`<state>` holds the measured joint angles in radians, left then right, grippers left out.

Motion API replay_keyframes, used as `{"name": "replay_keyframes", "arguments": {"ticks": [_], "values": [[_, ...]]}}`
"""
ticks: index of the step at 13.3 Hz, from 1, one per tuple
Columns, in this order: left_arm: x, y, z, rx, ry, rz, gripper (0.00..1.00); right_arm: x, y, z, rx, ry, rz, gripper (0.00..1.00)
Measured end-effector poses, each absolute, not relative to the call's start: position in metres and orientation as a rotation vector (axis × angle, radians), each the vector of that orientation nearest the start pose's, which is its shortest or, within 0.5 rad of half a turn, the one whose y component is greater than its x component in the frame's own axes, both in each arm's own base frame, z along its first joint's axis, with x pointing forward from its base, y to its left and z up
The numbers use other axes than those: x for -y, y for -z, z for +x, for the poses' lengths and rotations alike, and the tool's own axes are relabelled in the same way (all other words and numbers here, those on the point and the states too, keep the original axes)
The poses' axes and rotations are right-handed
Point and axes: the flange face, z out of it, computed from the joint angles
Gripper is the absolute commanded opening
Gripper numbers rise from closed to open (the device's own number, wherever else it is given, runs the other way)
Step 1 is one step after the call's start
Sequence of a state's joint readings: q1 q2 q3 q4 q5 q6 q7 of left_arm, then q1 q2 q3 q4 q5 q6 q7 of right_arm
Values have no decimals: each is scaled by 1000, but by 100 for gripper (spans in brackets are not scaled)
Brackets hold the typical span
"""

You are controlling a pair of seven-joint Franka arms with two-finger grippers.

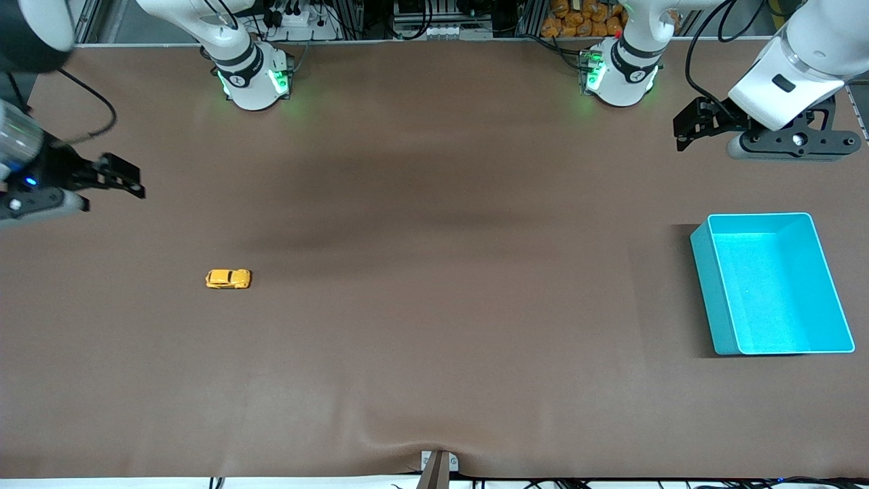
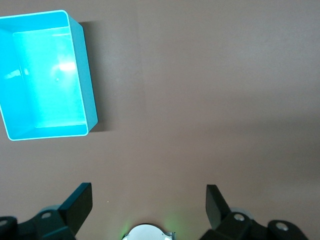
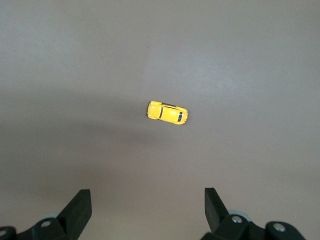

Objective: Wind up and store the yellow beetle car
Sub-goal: 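Reach the right gripper down toward the yellow beetle car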

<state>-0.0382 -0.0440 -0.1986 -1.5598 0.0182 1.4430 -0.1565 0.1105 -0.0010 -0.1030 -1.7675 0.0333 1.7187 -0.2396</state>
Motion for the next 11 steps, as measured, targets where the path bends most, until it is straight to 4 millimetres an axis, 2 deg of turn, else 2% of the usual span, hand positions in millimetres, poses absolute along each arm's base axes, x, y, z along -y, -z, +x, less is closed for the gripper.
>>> {"name": "replay_keyframes", "arguments": {"ticks": [3, 6, 8, 11], "values": [[121, -642, 514, -134, -107, -3097, 100, -34, -496, 558, 588, -111, -3042, 100], [120, -641, 514, -140, -110, -3096, 100, -41, -448, 556, 807, -127, -2986, 100], [121, -641, 513, -150, -113, -3095, 100, -38, -411, 557, 1088, -109, -2909, 100], [117, -638, 510, -228, -171, -3085, 100, -34, -369, 563, 1553, -115, -2747, 100]]}}
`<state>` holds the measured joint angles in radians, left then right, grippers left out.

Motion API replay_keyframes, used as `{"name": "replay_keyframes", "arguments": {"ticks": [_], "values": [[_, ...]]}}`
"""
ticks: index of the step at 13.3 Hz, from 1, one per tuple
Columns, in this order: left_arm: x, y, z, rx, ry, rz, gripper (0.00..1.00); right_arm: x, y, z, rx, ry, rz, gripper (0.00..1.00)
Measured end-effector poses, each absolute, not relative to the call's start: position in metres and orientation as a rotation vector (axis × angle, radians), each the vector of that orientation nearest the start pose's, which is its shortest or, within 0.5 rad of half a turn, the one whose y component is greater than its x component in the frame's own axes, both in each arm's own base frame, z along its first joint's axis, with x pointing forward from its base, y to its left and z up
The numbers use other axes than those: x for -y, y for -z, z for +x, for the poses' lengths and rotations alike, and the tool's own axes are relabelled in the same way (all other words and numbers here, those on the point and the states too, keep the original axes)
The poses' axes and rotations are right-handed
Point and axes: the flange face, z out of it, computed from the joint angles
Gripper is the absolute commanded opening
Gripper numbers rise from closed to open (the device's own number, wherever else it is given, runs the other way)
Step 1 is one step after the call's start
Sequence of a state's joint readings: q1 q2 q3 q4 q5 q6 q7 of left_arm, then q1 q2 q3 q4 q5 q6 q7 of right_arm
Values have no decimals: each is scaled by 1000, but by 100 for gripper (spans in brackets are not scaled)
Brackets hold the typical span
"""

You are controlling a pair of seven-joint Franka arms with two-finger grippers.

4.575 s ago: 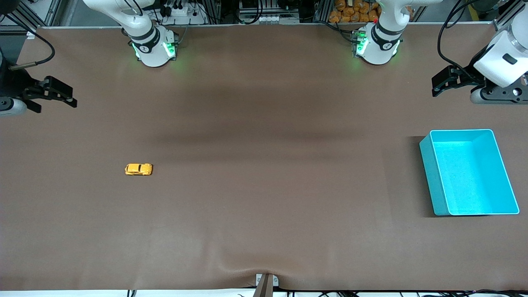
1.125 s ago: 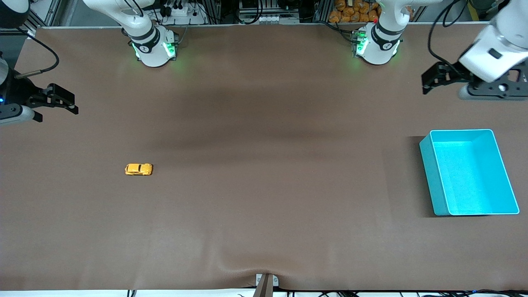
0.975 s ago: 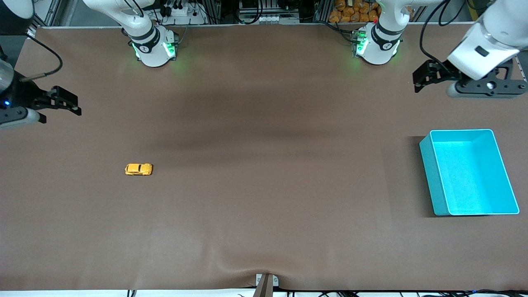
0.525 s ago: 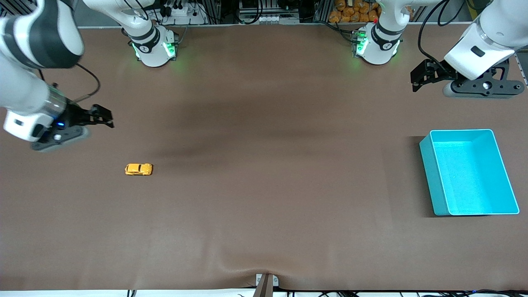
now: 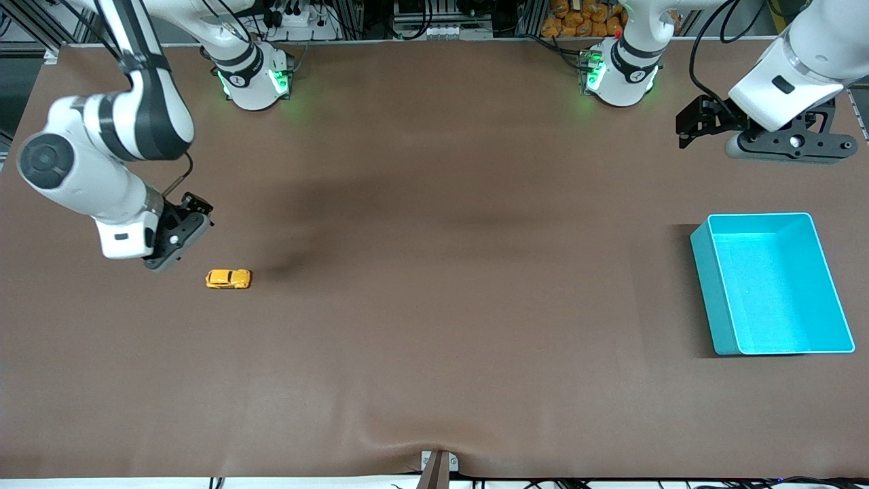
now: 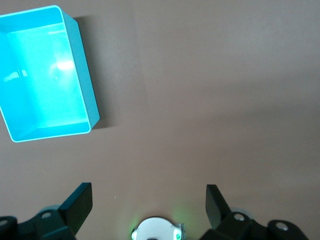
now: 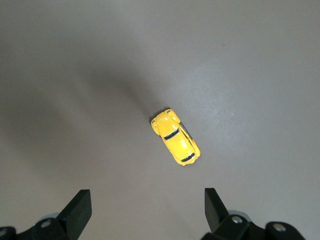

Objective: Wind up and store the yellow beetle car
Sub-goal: 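Reach the right gripper down toward the yellow beetle car, then close the right gripper around the yellow car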

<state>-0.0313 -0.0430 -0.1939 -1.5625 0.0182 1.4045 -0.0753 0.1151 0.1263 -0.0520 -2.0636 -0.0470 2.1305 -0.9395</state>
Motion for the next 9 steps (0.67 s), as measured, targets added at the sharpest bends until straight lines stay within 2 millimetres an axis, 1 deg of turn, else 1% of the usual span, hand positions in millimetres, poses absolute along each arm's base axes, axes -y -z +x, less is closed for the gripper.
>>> {"name": "replay_keyframes", "arguments": {"ticks": [2, 4, 6, 9], "values": [[115, -636, 509, -232, -199, -3081, 100, -33, -343, 569, 1775, -125, -2614, 100], [115, -636, 508, -232, -203, -3080, 100, -31, -314, 578, 1968, -100, -2486, 100], [115, -636, 508, -231, -204, -3080, 100, -29, -288, 584, 2112, -97, -2389, 100], [113, -636, 509, -225, -205, -3081, 100, -29, -262, 585, 2235, -153, -2298, 93]]}}
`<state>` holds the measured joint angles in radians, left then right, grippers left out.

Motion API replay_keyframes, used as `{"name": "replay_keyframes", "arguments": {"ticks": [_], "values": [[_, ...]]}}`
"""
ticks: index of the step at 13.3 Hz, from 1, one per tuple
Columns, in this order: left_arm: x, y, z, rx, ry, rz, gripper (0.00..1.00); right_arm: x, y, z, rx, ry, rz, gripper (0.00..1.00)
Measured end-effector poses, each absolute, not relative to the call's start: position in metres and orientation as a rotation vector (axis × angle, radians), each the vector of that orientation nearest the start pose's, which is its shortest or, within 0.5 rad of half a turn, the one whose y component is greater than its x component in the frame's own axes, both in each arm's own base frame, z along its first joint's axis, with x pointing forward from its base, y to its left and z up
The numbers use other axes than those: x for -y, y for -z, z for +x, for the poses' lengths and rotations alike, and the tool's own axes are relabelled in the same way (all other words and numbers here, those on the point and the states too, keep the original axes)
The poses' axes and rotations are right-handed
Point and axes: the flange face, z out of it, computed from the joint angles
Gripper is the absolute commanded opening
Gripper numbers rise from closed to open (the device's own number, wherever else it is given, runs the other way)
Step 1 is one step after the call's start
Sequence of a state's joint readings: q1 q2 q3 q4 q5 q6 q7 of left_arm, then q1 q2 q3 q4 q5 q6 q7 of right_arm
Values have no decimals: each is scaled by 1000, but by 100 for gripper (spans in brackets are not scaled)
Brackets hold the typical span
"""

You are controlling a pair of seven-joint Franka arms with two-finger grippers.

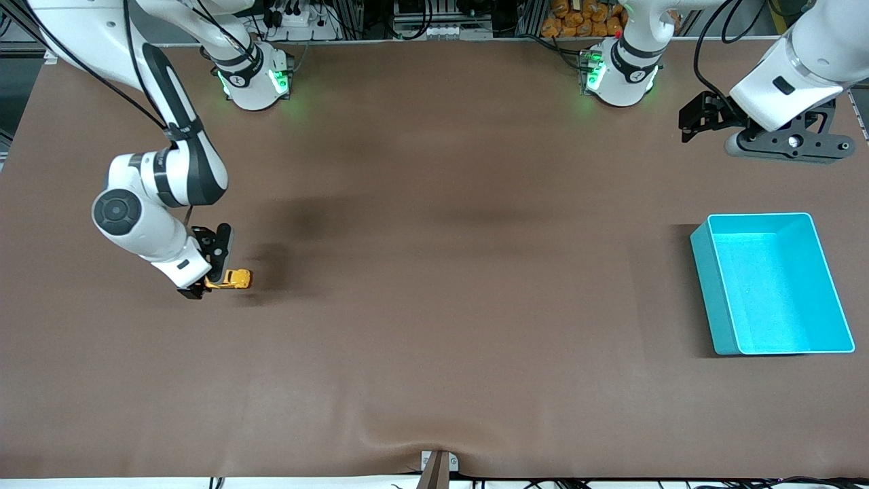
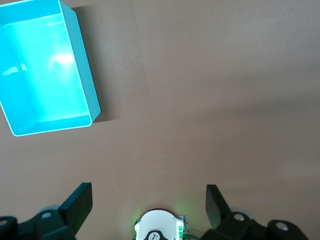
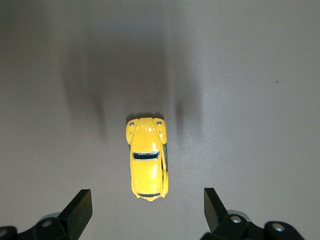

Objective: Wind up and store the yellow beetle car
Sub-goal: 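Close the right gripper around the yellow car, then lift the car with the right gripper while the left gripper moves out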

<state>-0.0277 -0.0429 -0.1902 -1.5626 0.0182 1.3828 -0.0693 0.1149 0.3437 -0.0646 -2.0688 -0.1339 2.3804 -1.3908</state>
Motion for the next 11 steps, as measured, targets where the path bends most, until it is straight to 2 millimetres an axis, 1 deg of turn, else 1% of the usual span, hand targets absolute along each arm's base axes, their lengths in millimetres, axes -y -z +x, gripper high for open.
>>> {"name": "replay_keyframes", "arguments": {"ticks": [2, 4, 7, 11], "values": [[112, -636, 509, -222, -205, -3081, 100, -28, -250, 585, 2263, -176, -2267, 93], [112, -636, 509, -221, -205, -3081, 100, -24, -238, 587, 2273, -170, -2269, 90], [111, -636, 509, -219, -205, -3082, 100, -15, -223, 588, 2278, -164, -2281, 80], [110, -636, 509, -215, -205, -3082, 100, -19, -207, 587, 2287, -172, -2268, 73]]}}
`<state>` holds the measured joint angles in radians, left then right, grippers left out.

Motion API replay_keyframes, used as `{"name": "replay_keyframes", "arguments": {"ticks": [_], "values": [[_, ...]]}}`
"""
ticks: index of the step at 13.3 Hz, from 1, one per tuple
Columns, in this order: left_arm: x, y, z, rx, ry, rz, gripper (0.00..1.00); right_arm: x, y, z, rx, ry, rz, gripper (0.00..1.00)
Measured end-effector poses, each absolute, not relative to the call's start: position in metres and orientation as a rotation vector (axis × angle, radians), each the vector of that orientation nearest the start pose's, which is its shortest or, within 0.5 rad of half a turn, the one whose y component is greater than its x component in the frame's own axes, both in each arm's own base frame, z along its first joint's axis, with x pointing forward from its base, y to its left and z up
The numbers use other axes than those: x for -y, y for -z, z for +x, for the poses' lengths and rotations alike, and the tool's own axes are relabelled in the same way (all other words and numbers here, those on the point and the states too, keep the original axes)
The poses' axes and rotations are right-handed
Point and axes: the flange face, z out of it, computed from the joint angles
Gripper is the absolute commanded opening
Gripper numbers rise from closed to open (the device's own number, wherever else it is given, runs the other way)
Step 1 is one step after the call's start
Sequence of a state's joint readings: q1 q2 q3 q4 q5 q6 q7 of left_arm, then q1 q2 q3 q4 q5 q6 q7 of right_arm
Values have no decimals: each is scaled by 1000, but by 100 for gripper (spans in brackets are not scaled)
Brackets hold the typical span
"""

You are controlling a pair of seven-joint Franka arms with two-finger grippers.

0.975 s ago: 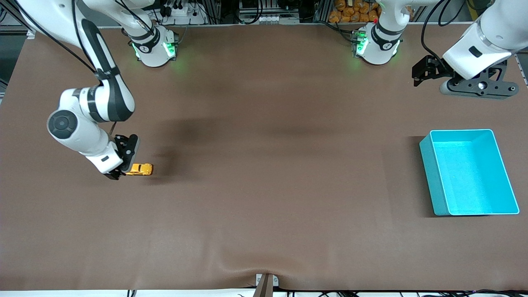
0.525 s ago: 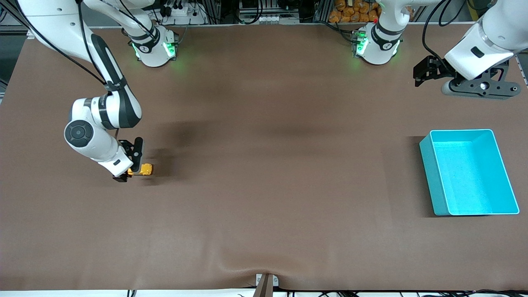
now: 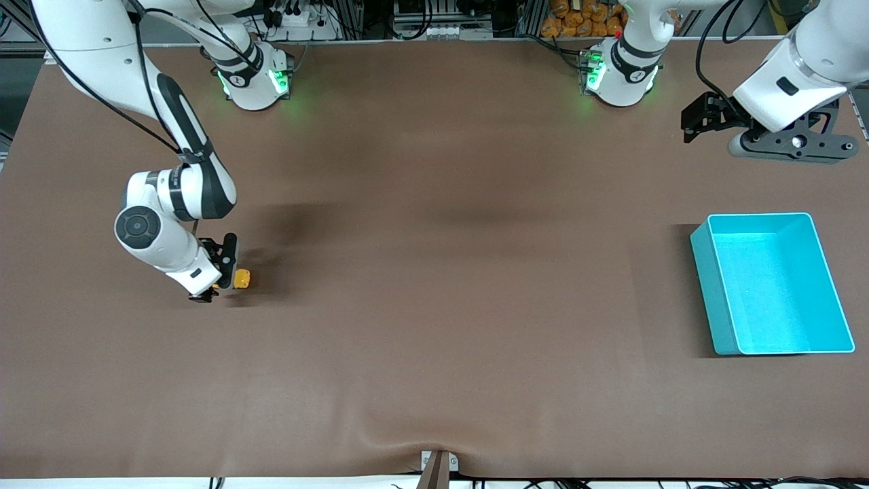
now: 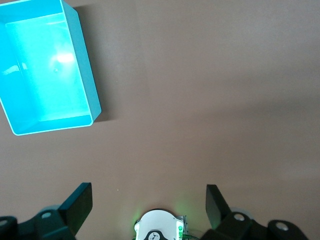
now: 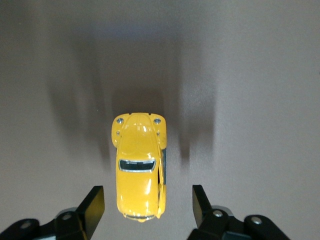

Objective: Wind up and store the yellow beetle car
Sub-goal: 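Lift the car with the right gripper while the left gripper moves out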

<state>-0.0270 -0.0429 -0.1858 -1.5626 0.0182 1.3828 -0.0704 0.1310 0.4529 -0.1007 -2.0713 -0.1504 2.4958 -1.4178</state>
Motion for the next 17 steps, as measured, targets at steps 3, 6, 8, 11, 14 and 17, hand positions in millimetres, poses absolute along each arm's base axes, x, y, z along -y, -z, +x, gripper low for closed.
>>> {"name": "replay_keyframes", "arguments": {"ticks": [3, 6, 8, 11, 14, 17], "values": [[105, -636, 510, -199, -206, -3084, 100, -24, -192, 580, -2180, 157, 2140, 57], [98, -635, 512, -176, -208, -3086, 100, -26, -187, 578, -2187, 163, 2138, 19], [94, -635, 513, -165, -210, -3087, 100, -28, -187, 578, -2188, 161, 2136, 1], [92, -632, 515, -159, -219, -3088, 100, -30, -188, 578, -2184, 161, 2144, 0], [92, -631, 516, -141, -222, -3088, 100, -53, -208, 582, -2167, 213, 2207, 0], [91, -630, 516, -138, -222, -3088, 100, -127, -235, 579, -2099, 158, 2287, 0]]}}
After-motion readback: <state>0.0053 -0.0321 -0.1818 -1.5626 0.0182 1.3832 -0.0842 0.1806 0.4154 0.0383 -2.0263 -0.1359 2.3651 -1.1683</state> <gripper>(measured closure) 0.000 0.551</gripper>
